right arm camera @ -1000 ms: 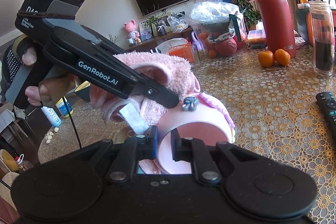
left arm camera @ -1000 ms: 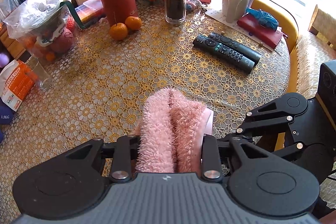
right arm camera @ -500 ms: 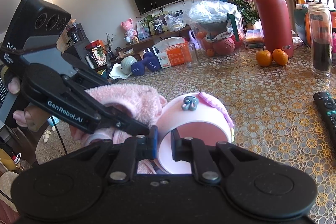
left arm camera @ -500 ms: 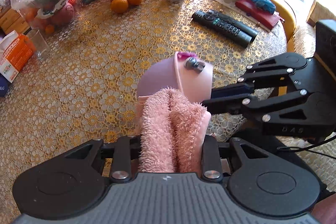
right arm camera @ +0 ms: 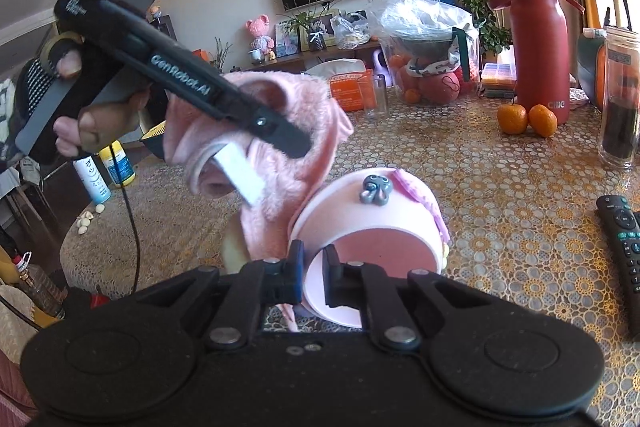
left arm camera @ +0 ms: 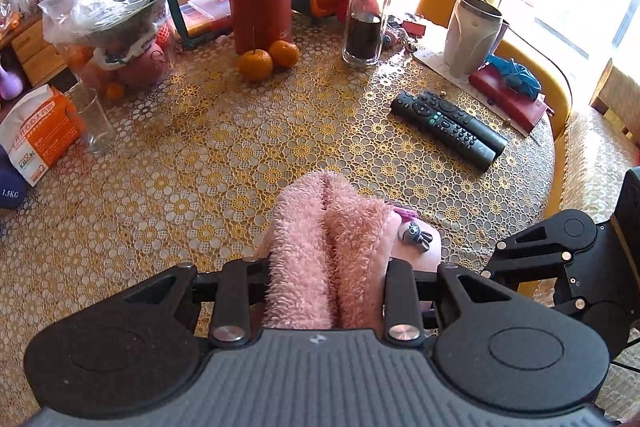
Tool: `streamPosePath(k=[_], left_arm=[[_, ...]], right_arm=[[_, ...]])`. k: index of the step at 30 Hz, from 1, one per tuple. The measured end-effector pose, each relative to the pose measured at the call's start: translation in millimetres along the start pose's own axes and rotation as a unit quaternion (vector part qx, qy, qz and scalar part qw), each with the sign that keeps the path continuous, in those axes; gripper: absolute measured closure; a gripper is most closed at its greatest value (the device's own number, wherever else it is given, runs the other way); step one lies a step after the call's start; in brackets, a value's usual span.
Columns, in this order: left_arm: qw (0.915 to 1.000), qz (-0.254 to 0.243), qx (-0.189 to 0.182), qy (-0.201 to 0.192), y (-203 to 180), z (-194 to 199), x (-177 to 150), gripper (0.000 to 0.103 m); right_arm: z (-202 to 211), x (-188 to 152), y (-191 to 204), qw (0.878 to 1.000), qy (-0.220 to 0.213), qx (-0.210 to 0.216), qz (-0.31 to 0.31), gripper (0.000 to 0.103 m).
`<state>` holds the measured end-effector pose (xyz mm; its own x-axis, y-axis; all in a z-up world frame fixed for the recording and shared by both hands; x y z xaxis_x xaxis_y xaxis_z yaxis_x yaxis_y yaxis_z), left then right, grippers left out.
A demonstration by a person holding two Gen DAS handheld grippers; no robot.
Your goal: Organize objects
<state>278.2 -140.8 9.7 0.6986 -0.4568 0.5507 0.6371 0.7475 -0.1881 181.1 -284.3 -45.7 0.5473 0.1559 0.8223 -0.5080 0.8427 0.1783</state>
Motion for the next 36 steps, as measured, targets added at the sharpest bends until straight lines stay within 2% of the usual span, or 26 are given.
streamPosePath(k=[2,3,6,13,17,21,26,31,32,33,34,36], left_arm=[[0.9999,-0.008,0.006,0.012,-1.6,-13.8,1.2,0.073],[0.9999,-0.008,0.007,0.004,-1.1,-17.0,1.0,0.073],[1.0000,0.007,-0.003,-0.004,3.7,-17.1,-0.8,0.073],[0.9989,0.045,0.002,-0.014,20.8,-14.0,-14.2,0.073],[0.9985,0.053,0.008,-0.010,26.2,-15.2,-22.6,0.073],[0.9983,0.057,0.011,0.008,29.2,-23.9,-35.7,0.073],[0.9982,0.053,0.001,0.029,20.9,-41.9,-53.4,0.073],[0.9985,0.046,-0.006,0.030,12.0,-45.9,-57.8,0.073],[0.9985,0.047,-0.005,0.029,11.4,-45.8,-57.9,0.073],[0.9985,0.048,-0.003,0.028,11.8,-44.7,-58.2,0.073],[0.9984,0.052,-0.005,0.024,13.6,-42.2,-58.3,0.073],[0.9979,0.062,-0.010,0.016,19.5,-35.1,-58.3,0.073]], right_arm=[[-0.6,0.5,0.5,1.000,0.000,0.000,-0.001,0.095],[-0.7,0.6,0.8,1.000,0.000,-0.001,0.000,0.095],[-0.5,0.6,-0.2,1.000,0.000,-0.001,-0.007,0.095],[-4.2,0.4,1.4,0.999,-0.007,0.001,-0.037,0.095],[-2.8,0.9,-6.3,0.996,-0.015,-0.005,-0.085,0.084],[0.4,1.3,-29.0,0.984,-0.024,-0.002,-0.179,0.079],[-7.0,0.9,-50.5,0.959,-0.018,0.006,-0.283,0.059],[-16.6,0.4,-62.4,0.940,-0.018,0.019,-0.341,0.059],[-19.6,0.7,-63.2,0.938,-0.016,0.017,-0.345,0.065],[-21.3,0.9,-62.8,0.939,-0.015,0.016,-0.343,0.069],[-22.4,1.5,-61.1,0.943,-0.015,0.011,-0.333,0.079],[-22.7,1.7,-56.4,0.950,-0.013,0.011,-0.311,0.083]])
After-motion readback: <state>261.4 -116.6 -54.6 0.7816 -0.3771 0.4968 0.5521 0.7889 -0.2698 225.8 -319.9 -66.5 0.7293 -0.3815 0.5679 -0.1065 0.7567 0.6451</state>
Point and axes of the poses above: each gripper's, at about its wrist camera, not at the fingertips, and z roughly against the way its jaws point, y to its left, x to its top, the point moved 4 cm from there along -z, roughly the way its jaws point, and after that the axes turned 10 degrees about -x, right-handed, at the moved point
